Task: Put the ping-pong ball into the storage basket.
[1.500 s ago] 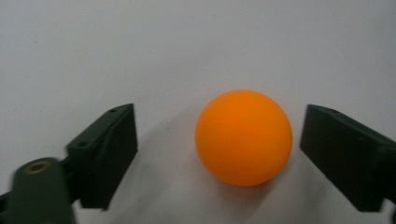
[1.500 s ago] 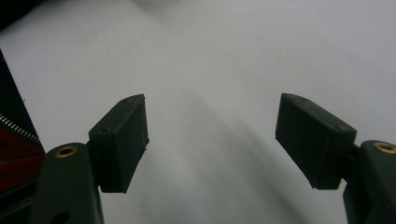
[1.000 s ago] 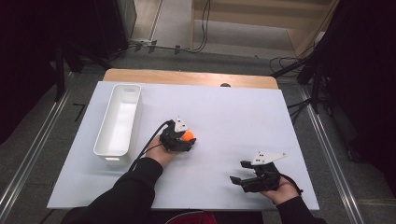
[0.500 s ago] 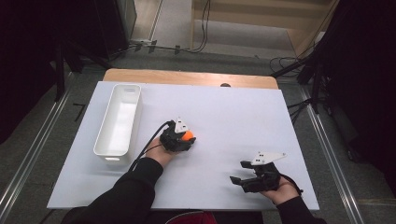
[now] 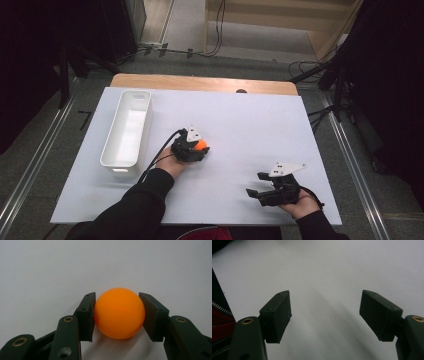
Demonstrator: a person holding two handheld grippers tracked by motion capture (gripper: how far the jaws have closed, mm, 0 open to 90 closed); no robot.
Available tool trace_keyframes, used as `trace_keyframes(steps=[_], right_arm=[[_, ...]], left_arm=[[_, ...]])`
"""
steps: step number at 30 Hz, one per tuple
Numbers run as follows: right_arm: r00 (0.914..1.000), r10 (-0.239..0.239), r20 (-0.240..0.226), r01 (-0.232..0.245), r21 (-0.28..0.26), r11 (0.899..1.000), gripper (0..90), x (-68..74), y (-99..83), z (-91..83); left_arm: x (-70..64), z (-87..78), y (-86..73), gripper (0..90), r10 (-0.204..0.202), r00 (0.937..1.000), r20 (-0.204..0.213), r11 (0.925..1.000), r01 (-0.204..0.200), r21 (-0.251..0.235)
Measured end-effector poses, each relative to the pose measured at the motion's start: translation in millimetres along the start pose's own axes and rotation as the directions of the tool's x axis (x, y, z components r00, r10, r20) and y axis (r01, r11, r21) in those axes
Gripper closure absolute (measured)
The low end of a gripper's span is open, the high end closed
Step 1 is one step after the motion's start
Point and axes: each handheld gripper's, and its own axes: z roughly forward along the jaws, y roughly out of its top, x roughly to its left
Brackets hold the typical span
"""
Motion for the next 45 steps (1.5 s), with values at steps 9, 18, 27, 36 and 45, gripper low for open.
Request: trace_keyframes(steps=[9, 18, 27, 36, 45], right_arm=[[1.0000, 0.001, 0.000, -0.001, 0.002, 1.000, 24.0, 0.2, 0.0, 0.3], [1.0000, 0.001, -0.002, -0.001, 0.001, 1.000, 24.0, 0.2, 0.0, 0.2], [1.0000, 0.001, -0.006, -0.001, 0.005, 1.000, 24.0, 0.4, -0.1, 0.6], [1.0000, -0.004, -0.005, 0.004, 0.008, 1.000, 24.0, 0.2, -0.3, 0.8], [1.0000, -0.005, -0.004, 0.005, 0.010, 1.000, 24.0, 0.1, -0.4, 1.0]], left_arm=[[1.1, -0.7, 0.1, 49.9, -0.007, 0.9999, 0.009, 1.0000, 0.007, -0.001], [2.0, -3.2, 1.6, 49.9, -0.026, 0.9995, 0.018, 0.9996, 0.026, -0.006], [2.1, -11.9, 8.0, 49.8, -0.023, 0.9994, 0.025, 0.9996, 0.024, -0.012], [-2.3, -26.8, 17.6, 49.8, 0.002, 0.9989, 0.046, 0.9996, -0.001, -0.030], [-5.8, -44.2, 25.8, 49.8, 0.020, 0.9983, 0.055, 0.9992, -0.018, -0.036]])
